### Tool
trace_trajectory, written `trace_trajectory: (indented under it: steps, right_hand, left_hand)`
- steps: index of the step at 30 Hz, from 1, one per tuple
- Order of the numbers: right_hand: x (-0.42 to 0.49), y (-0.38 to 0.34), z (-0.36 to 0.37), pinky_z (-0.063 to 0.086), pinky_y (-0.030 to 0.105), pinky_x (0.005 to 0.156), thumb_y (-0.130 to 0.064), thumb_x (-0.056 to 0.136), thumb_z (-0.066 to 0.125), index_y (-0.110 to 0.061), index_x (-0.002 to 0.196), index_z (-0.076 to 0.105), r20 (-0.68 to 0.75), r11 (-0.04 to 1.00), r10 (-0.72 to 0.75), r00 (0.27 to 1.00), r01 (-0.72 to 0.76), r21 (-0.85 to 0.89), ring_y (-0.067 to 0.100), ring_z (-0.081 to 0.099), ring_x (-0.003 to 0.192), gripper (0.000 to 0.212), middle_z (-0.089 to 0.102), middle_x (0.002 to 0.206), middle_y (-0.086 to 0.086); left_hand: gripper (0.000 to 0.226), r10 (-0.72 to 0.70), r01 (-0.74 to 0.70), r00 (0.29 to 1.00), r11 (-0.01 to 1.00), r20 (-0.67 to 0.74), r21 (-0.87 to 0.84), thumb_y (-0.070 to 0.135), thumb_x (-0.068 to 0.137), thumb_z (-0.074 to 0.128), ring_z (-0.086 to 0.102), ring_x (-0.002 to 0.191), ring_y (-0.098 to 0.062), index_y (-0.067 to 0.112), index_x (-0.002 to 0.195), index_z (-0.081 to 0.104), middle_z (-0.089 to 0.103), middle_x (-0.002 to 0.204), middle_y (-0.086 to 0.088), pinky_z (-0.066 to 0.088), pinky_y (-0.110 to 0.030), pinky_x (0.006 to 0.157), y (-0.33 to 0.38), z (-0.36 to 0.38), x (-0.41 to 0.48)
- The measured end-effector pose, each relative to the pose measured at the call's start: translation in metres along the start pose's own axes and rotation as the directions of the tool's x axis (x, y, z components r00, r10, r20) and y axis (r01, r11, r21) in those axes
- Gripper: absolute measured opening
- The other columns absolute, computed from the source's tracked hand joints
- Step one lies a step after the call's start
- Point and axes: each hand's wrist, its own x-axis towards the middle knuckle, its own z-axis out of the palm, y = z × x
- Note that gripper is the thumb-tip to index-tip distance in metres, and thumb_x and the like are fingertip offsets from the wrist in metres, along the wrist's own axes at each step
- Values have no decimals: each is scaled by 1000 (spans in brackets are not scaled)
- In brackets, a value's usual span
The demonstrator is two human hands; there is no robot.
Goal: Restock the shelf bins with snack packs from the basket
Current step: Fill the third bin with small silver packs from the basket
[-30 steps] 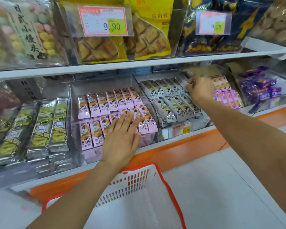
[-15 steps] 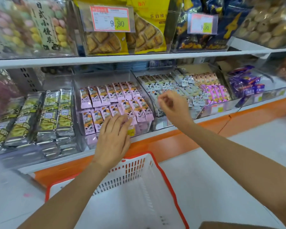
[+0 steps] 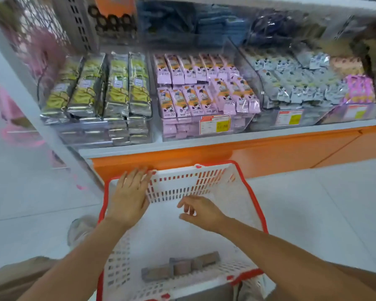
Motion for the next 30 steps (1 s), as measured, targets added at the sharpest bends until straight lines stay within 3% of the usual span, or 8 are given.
trace_trajectory:
  steps: [2, 8, 11, 14, 20, 23, 26, 30]
  right_hand:
    - [1, 8, 28, 47, 30, 79, -39, 92, 63, -21, 118, 60, 191, 999, 47, 980, -41, -32, 14, 57, 85, 32, 62, 104, -1]
    - [7, 22, 98, 42, 31, 89, -32, 96, 58, -16, 126, 57, 573, 984, 157, 805, -79, -160, 23, 56, 106, 34, 61, 120, 5]
    - [14, 25, 125, 46, 35, 79, -23, 92, 56, -9, 98, 63, 644, 952, 261, 719, -81, -296, 28, 58, 86, 17, 63, 94, 11]
    - [21, 27, 140, 42, 31, 68, -9, 86, 59, -12, 61, 48, 672, 915, 321, 668, -36, -401, 24, 50, 64, 28, 47, 61, 5]
    - [26, 32, 143, 44, 33, 69, -11, 85, 64, -10, 65, 51, 682, 891, 370, 630, -34, -453, 21, 44, 55, 24, 46, 61, 5]
    - [25, 31, 138, 41, 29, 62, -9, 84, 66, -4, 80, 63, 663, 899, 390, 639, -108, -424, 23, 51, 68, 7, 57, 78, 9]
    - [15, 31, 126, 49, 29, 70, -12, 82, 69, -3, 106, 67, 635, 908, 415, 651, -251, -336, 23, 58, 90, 26, 63, 107, 12]
    - [10, 29, 92, 54, 30, 81, -17, 82, 70, -13, 95, 64, 553, 884, 433, 712, -454, -109, 19, 60, 95, 15, 61, 114, 6]
  left_hand:
    - [65, -36, 37, 999, 999, 37, 0, 29, 85, 54, 42, 137, -38, 5, 145, 46, 47, 148, -17, 23, -53, 114, -11, 20, -4]
    - [72, -105, 103, 990, 994, 92, 19, 33, 87, 32, 32, 144, -37, 4, 152, 32, 35, 156, -16, 14, -53, 119, -35, 58, -14]
    - [72, -86, 84, 994, 996, 64, 40, 28, 88, 41, 24, 148, -35, 6, 154, 27, 28, 160, -14, 14, -53, 121, -39, 67, -17]
    - [74, -101, 99, 994, 994, 51, 34, 27, 91, 51, 18, 150, -34, 6, 156, 21, 22, 162, -14, 14, -55, 121, -37, 69, -17]
    - [77, -109, 107, 992, 994, 70, 37, 29, 91, 53, 17, 150, -34, 8, 157, 19, 22, 162, -14, 14, -56, 121, -38, 70, -18]
    - [77, -115, 113, 990, 993, 83, 36, 27, 90, 55, 18, 150, -33, 8, 156, 20, 23, 162, -13, 14, -55, 121, -38, 68, -18]
    - [80, -128, 128, 988, 992, 82, -5, 24, 88, 61, 19, 150, -33, 8, 156, 23, 25, 162, -12, 14, -54, 121, -37, 67, -18]
    - [75, -80, 84, 996, 991, 41, -103, 18, 82, 69, 23, 148, -34, 7, 150, 39, 31, 159, -12, 12, -52, 120, -28, 62, -19]
